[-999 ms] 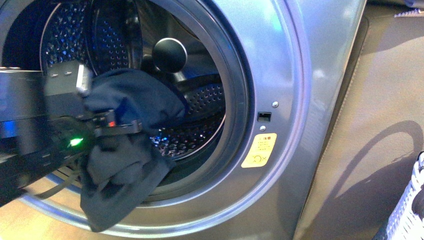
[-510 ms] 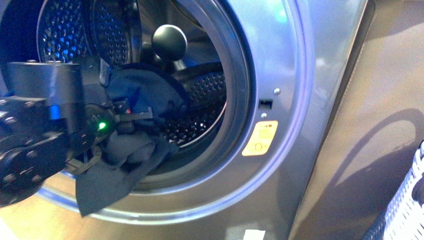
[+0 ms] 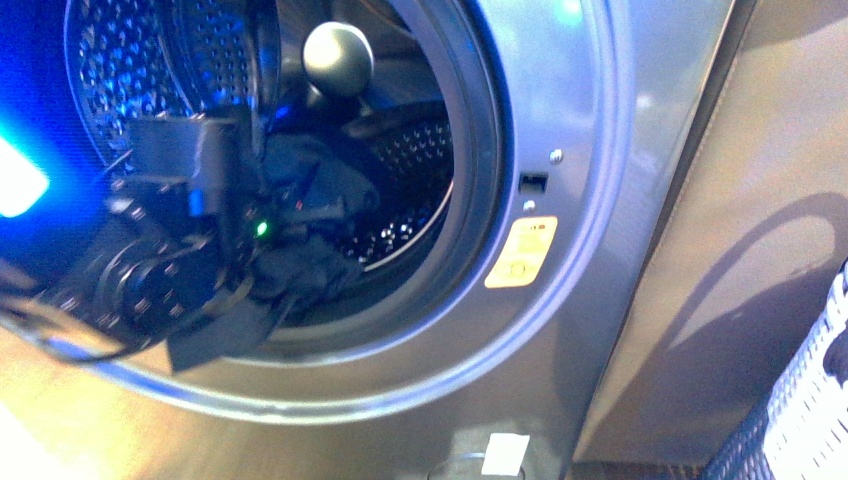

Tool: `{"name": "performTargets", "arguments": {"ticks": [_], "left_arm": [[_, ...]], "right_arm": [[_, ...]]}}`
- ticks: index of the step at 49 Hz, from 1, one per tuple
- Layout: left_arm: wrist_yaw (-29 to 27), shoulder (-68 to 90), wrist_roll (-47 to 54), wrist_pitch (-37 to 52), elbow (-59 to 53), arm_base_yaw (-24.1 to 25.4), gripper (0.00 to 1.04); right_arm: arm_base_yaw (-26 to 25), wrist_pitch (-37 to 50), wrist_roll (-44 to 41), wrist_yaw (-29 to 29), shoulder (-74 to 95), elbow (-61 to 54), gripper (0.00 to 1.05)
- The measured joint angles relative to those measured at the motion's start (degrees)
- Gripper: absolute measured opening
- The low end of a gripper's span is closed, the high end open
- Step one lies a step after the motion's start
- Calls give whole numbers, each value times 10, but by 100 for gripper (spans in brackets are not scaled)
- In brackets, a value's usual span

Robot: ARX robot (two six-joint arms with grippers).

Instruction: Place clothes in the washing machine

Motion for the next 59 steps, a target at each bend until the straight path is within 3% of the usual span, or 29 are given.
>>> {"name": "performTargets", "arguments": {"ticks": [39,59], "left_arm": [[1,66,4,-34,159,-13,14],[3,112,51,-94,261,-1,14]], "right_arm": [[0,0,0,0,0,0,2],[0,0,0,0,0,0,2]]}}
